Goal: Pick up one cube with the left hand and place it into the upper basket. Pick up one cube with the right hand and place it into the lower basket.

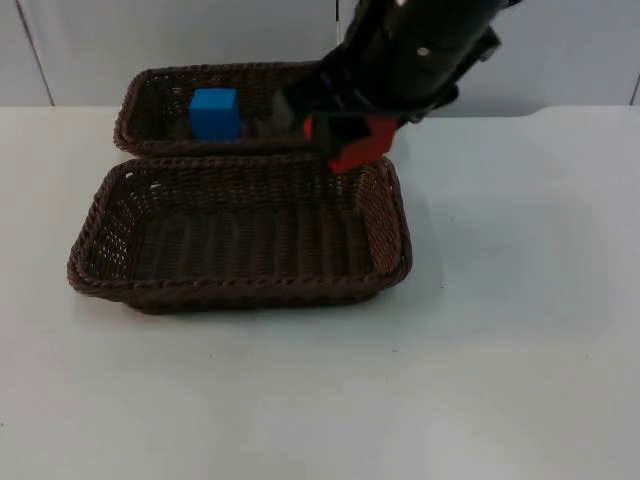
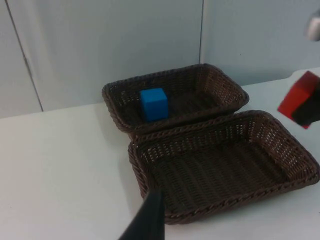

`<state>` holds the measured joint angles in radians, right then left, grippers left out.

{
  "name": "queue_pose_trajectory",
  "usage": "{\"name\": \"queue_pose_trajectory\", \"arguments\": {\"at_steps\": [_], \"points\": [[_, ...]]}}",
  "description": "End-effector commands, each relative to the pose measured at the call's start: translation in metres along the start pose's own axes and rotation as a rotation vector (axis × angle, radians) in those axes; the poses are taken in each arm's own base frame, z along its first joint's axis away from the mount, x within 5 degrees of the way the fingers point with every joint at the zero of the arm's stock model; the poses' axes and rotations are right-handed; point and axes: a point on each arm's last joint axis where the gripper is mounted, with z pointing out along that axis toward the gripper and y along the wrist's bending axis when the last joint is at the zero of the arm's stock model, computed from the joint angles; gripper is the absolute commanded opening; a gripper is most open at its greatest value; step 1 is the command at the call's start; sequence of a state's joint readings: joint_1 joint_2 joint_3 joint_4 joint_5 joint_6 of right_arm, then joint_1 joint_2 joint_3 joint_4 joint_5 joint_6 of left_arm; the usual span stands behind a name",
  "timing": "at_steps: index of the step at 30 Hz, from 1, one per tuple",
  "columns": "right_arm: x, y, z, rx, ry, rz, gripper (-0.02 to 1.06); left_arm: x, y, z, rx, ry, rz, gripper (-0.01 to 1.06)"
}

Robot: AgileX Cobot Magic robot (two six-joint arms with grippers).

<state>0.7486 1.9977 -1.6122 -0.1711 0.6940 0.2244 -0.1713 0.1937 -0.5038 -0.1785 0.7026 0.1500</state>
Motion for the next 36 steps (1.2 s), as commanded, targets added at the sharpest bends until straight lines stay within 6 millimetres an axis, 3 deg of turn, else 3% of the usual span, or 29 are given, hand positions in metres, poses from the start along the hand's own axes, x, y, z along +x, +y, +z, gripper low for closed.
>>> {"name": "queue_pose_trajectory", "arguments": {"at_steps": [1, 4, 6, 9, 10, 14, 20, 24, 25, 29, 33, 36], "points": [[-0.010, -0.001, 0.014, -0.001, 0.031, 0.005, 0.00, 0.001, 0.001, 0.000, -0.009, -0.003, 0.005, 0.90], [-0.020, 0.003, 0.041, 0.000, 0.074, -0.021, 0.00, 0.001, 0.001, 0.000, -0.012, 0.000, 0.009, 0.90], [-0.025, 0.004, 0.046, -0.007, 0.072, -0.015, 0.00, 0.001, 0.001, 0.000, -0.012, 0.000, 0.009, 0.90], [-0.029, 0.008, 0.076, -0.008, 0.083, -0.016, 0.00, 0.001, 0.001, 0.000, -0.014, 0.000, 0.011, 0.90], [-0.029, 0.008, 0.076, -0.008, 0.083, -0.016, 0.00, 0.001, 0.001, 0.000, -0.014, 0.000, 0.011, 0.90], [-0.019, 0.010, 0.106, -0.007, 0.120, -0.035, 0.00, 0.001, 0.002, 0.000, -0.018, 0.000, 0.016, 0.90], [-0.006, 0.012, 0.127, -0.004, 0.163, -0.040, 0.05, 0.001, 0.002, 0.000, -0.019, 0.000, 0.017, 0.90], [0.000, 0.014, 0.137, -0.018, 0.177, -0.027, 0.36, 0.001, 0.002, 0.000, -0.019, 0.001, 0.017, 0.90], [0.000, 0.014, 0.137, -0.018, 0.177, -0.027, 0.36, 0.001, 0.002, 0.000, -0.019, 0.001, 0.017, 0.90], [-0.001, 0.014, 0.137, -0.019, 0.169, -0.027, 0.71, 0.001, 0.002, 0.000, -0.019, 0.002, 0.018, 0.90], [-0.001, 0.014, 0.136, -0.018, 0.171, -0.027, 0.81, 0.001, 0.002, 0.000, -0.019, 0.002, 0.018, 0.90], [-0.004, 0.013, 0.130, -0.015, 0.175, -0.027, 0.82, 0.001, 0.002, 0.000, -0.019, 0.002, 0.018, 0.90]]}}
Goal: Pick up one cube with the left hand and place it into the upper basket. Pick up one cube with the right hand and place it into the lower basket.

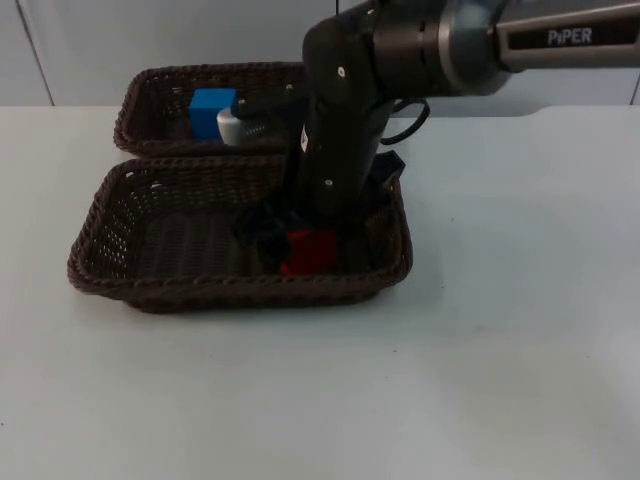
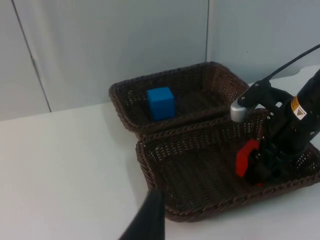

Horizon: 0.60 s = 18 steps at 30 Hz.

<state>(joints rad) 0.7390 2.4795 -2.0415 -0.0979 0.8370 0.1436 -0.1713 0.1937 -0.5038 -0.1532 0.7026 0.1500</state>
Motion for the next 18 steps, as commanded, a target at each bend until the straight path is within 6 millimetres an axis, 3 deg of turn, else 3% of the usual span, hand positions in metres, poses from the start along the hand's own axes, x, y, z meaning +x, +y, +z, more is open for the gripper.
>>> {"name": "queue_pose_trajectory", "arguments": {"at_steps": [1, 3, 4, 8, 9, 13, 14, 18], "points": [[-0.008, -0.001, -0.017, -0.001, -0.036, -0.003, 0.82, 0.001, 0.000, 0.000, -0.003, 0.000, -0.002, 0.90], [-0.014, -0.002, -0.037, -0.002, -0.065, 0.000, 0.82, 0.001, 0.000, 0.000, -0.003, 0.000, -0.002, 0.90], [-0.014, -0.002, -0.037, -0.002, -0.065, 0.000, 0.82, 0.001, 0.000, 0.000, -0.003, 0.000, -0.002, 0.90], [-0.026, -0.003, -0.082, -0.008, -0.142, 0.005, 0.82, 0.002, 0.000, -0.002, -0.004, -0.012, 0.001, 0.90], [-0.026, -0.003, -0.082, -0.008, -0.142, 0.005, 0.82, 0.002, 0.000, -0.002, -0.004, -0.012, 0.001, 0.90], [-0.034, -0.007, -0.138, -0.013, -0.226, 0.014, 0.82, 0.007, 0.000, -0.010, -0.015, -0.056, 0.014, 0.90], [-0.034, -0.007, -0.138, -0.013, -0.226, 0.014, 0.82, 0.007, 0.000, -0.010, -0.015, -0.056, 0.014, 0.90], [-0.034, -0.010, -0.178, -0.014, -0.263, 0.017, 0.82, 0.008, 0.000, -0.015, -0.019, -0.088, 0.020, 0.90]]}}
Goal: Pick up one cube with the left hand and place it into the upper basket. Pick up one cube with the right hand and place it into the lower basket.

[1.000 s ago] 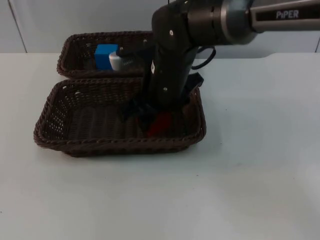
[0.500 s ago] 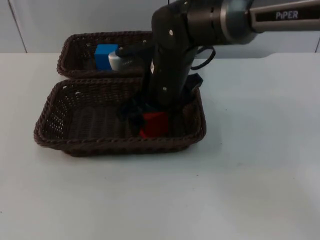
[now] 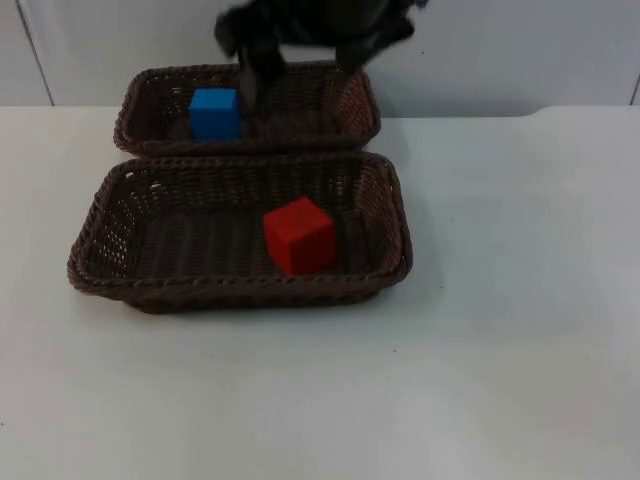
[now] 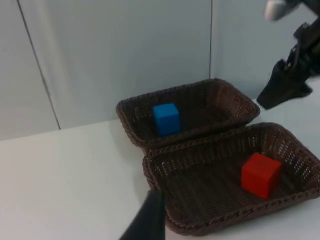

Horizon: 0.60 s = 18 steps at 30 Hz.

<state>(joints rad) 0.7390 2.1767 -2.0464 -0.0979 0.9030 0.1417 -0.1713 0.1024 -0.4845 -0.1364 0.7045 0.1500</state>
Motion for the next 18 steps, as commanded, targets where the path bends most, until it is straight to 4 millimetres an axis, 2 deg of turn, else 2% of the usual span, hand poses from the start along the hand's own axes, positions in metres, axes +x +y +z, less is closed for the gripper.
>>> {"name": "queue_pose_trajectory", "arguments": {"at_steps": [1, 5, 9, 18], "points": [[-0.006, -0.001, -0.025, 0.001, -0.022, -0.004, 0.82, 0.000, 0.000, -0.002, -0.005, -0.019, 0.000, 0.90], [-0.011, -0.002, -0.052, 0.000, -0.053, -0.018, 0.82, 0.000, 0.000, -0.002, -0.007, -0.019, 0.002, 0.90], [-0.014, -0.003, -0.068, -0.002, -0.070, -0.016, 0.82, 0.000, 0.000, -0.002, -0.007, -0.019, 0.002, 0.90], [-0.012, 0.001, -0.087, -0.040, -0.057, -0.027, 0.82, 0.000, 0.000, -0.002, -0.007, -0.019, 0.002, 0.90]]}}
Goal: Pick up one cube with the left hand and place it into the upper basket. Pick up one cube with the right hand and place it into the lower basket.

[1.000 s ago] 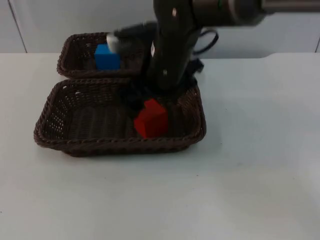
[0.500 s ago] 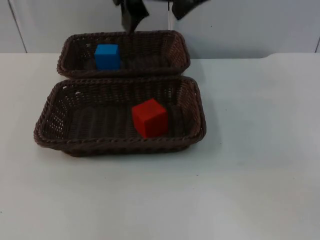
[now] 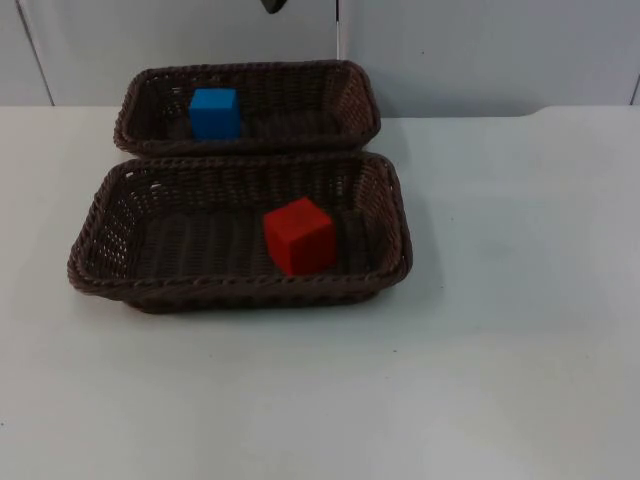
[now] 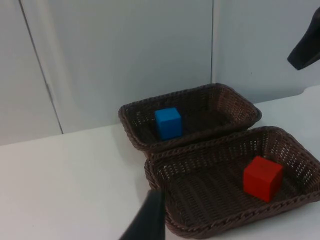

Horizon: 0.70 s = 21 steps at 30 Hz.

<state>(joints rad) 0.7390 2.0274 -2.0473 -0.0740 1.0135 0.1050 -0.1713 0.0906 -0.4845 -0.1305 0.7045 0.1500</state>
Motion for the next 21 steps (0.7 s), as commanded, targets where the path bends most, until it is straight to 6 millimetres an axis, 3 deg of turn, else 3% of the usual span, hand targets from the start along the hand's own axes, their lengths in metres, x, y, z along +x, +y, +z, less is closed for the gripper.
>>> {"name": "queue_pose_trajectory", "arguments": {"at_steps": [1, 6, 11, 21], "points": [[-0.001, 0.007, -0.017, -0.026, -0.026, -0.021, 0.82, 0.000, 0.000, 0.000, -0.003, -0.008, -0.003, 0.90], [0.006, 0.018, -0.028, -0.040, -0.072, -0.050, 0.82, 0.000, 0.000, 0.000, 0.001, -0.007, -0.007, 0.90], [0.027, 0.019, -0.038, -0.059, -0.112, -0.043, 0.82, 0.001, -0.001, 0.000, 0.008, -0.004, -0.016, 0.90], [0.086, 0.010, -0.075, -0.074, -0.229, -0.055, 0.82, -0.011, -0.003, -0.020, 0.026, 0.040, -0.003, 0.90]]}}
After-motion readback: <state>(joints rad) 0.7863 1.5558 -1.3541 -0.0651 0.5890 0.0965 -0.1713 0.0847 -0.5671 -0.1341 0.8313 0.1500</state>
